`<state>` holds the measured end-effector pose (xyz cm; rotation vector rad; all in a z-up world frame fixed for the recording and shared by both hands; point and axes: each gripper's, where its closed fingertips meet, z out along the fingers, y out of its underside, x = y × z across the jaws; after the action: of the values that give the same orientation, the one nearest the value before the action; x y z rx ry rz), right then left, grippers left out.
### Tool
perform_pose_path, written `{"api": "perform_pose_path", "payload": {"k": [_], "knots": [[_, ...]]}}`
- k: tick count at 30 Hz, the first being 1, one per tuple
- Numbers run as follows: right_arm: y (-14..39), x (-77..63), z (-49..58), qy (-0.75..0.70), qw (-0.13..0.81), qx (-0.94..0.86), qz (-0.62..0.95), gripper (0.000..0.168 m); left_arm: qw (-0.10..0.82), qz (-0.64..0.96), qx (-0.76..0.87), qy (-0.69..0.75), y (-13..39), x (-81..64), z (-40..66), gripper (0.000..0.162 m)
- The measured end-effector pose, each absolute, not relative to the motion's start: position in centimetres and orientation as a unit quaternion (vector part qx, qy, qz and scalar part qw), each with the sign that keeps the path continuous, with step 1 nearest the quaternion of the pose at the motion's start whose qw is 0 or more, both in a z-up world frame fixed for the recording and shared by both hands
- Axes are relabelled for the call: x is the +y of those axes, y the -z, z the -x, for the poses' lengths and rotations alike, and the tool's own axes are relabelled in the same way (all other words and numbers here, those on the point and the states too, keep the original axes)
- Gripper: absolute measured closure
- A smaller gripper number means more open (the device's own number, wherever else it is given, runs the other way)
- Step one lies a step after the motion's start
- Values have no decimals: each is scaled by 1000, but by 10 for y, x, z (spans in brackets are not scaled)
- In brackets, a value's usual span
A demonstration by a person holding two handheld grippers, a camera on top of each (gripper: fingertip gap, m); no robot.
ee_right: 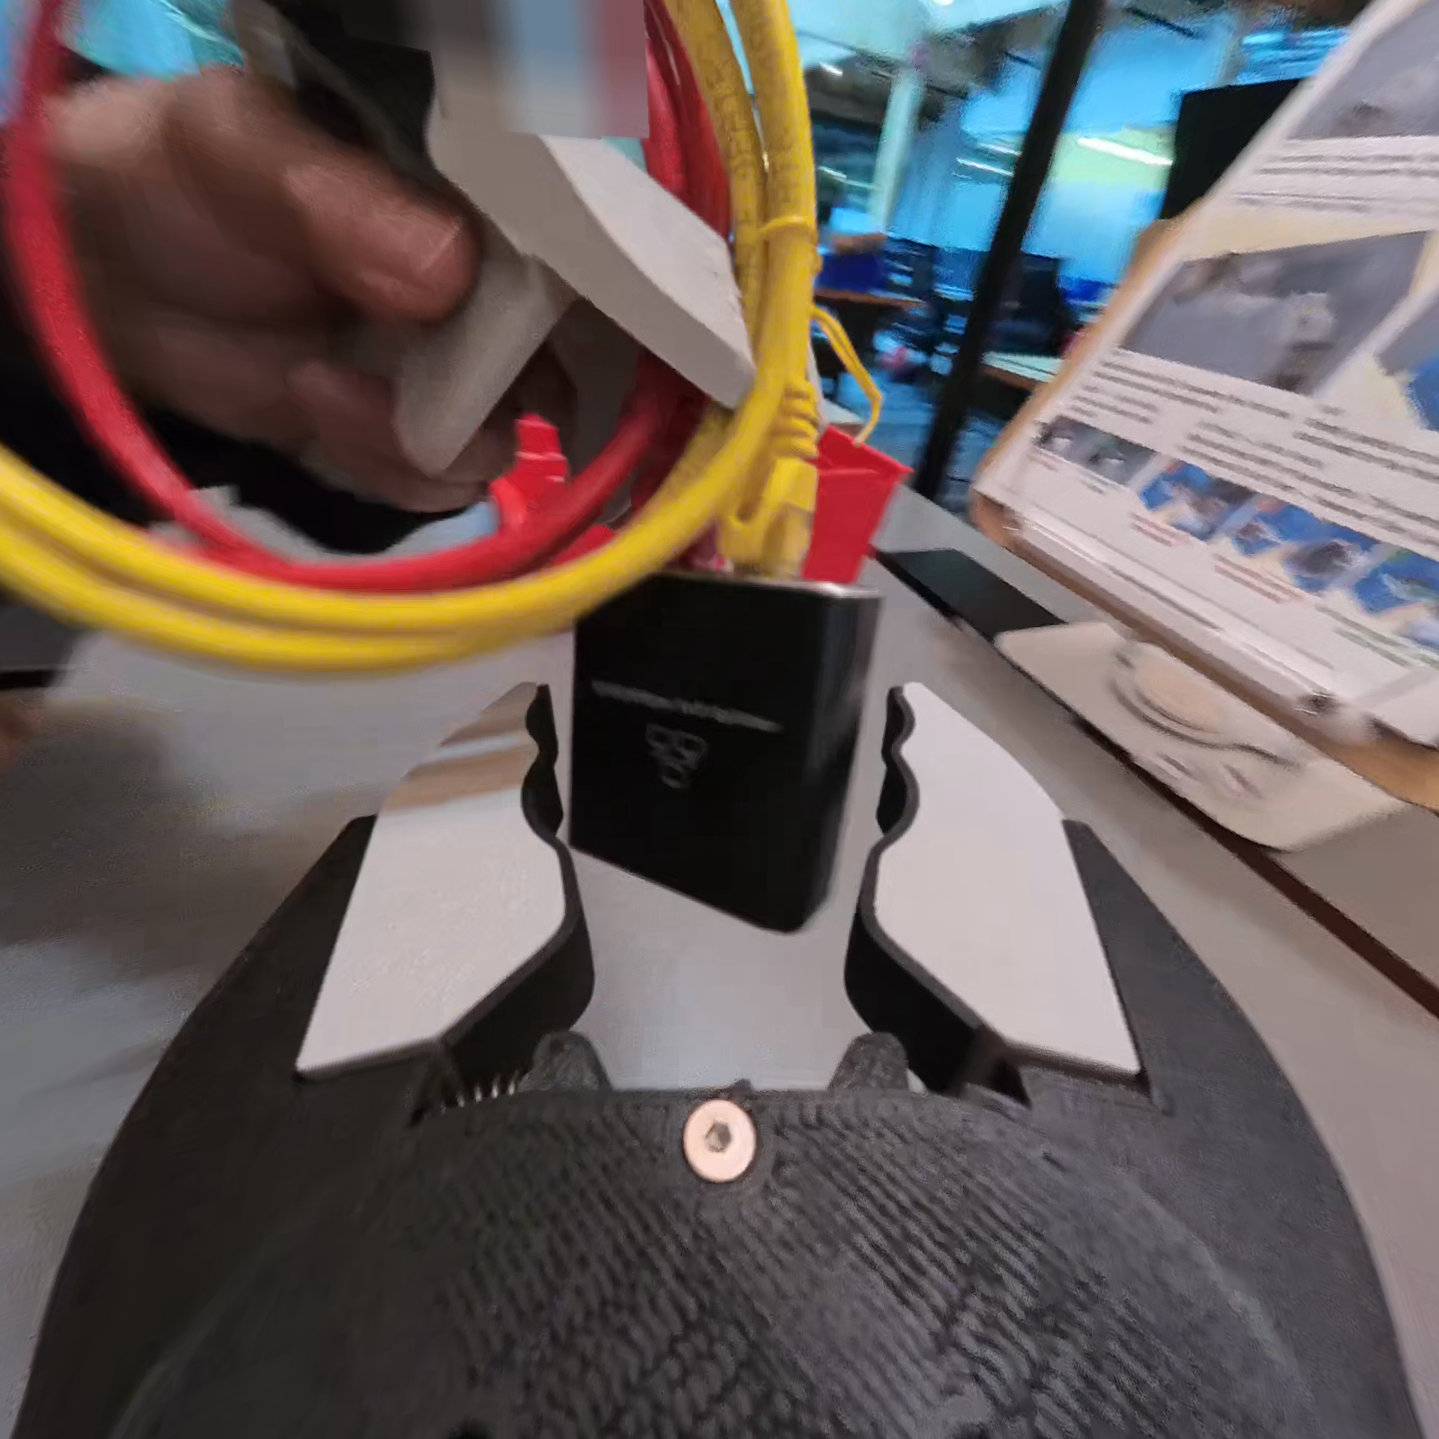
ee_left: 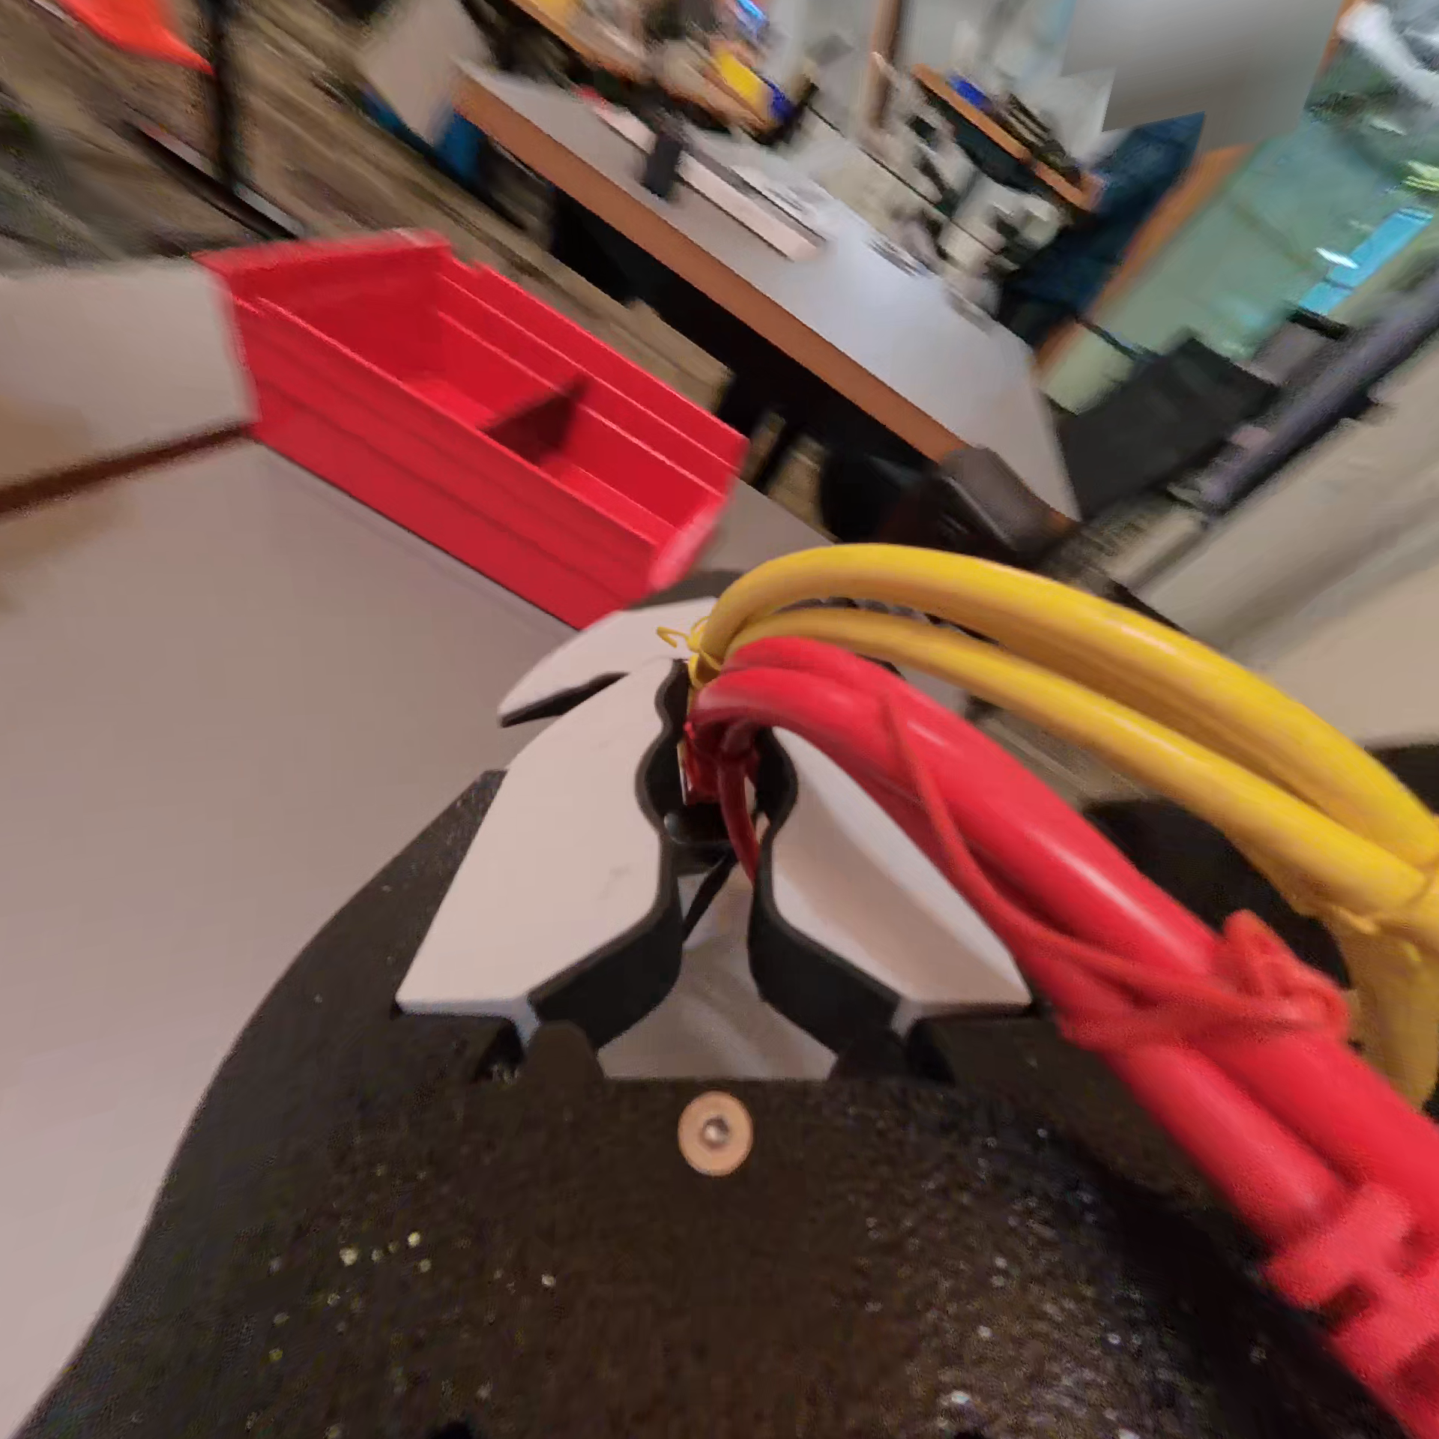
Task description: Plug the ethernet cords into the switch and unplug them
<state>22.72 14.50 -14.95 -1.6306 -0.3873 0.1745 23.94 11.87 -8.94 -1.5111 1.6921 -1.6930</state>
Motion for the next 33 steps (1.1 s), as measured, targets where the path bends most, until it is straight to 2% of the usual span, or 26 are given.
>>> {"api": "perform_pose_path", "payload": {"k": [2, 4, 8, 9, 10, 11, 12, 14, 17, 19, 21, 23, 27, 29, 31, 33], "knots": [[145, 131, -217, -158, 662, -194, 706, 78, 60, 496, 625, 600, 87, 109, -227, 152], [146, 122, -203, -217, 640, -214, 706, 79, -8, 470, 659, 588, 89, 103, -218, 150], [136, 106, -176, -308, 628, -254, 668, 88, -38, 445, 739, 505, 106, 102, -212, 147], [138, 105, -177, -315, 622, -252, 671, 99, -46, 433, 752, 494, 107, 100, -210, 148], [140, 105, -178, -319, 616, -251, 675, 120, -60, 420, 762, 490, 106, 97, -208, 148], [140, 103, -178, -328, 614, -254, 672, 133, -74, 410, 768, 487, 105, 93, -206, 149], [139, 102, -178, -332, 616, -254, 668, 139, -82, 403, 772, 484, 103, 91, -206, 149], [140, 105, -182, -329, 611, -246, 677, 141, -75, 394, 783, 476, 103, 90, -210, 147], [134, 111, -191, -341, 627, -206, 669, 143, -35, 394, 774, 495, 96, 91, -226, 128], [123, 113, -196, -366, 644, -174, 649, 143, 17, 418, 755, 505, 89, 103, -242, 107], [113, 115, -206, -384, 663, -130, 630, 143, 88, 432, 729, 524, 80, 123, -254, 100], [105, 116, -220, -405, 682, -83, 602, 143, 157, 451, 689, 546, 72, 147, -259, 85], [97, 115, -236, -436, 698, -32, 567, 142, 218, 495, 586, 604, 76, 191, -256, 87], [92, 116, -248, -451, 711, 7, 539, 142, 213, 528, 531, 627, 85, 209, -250, 94], [87, 115, -260, -462, 726, 46, 507, 142, 187, 526, 523, 644, 102, 202, -239, 108], [86, 115, -265, -474, 729, 64, 489, 142, 160, 511, 542, 648, 119, 174, -231, 109]]}}
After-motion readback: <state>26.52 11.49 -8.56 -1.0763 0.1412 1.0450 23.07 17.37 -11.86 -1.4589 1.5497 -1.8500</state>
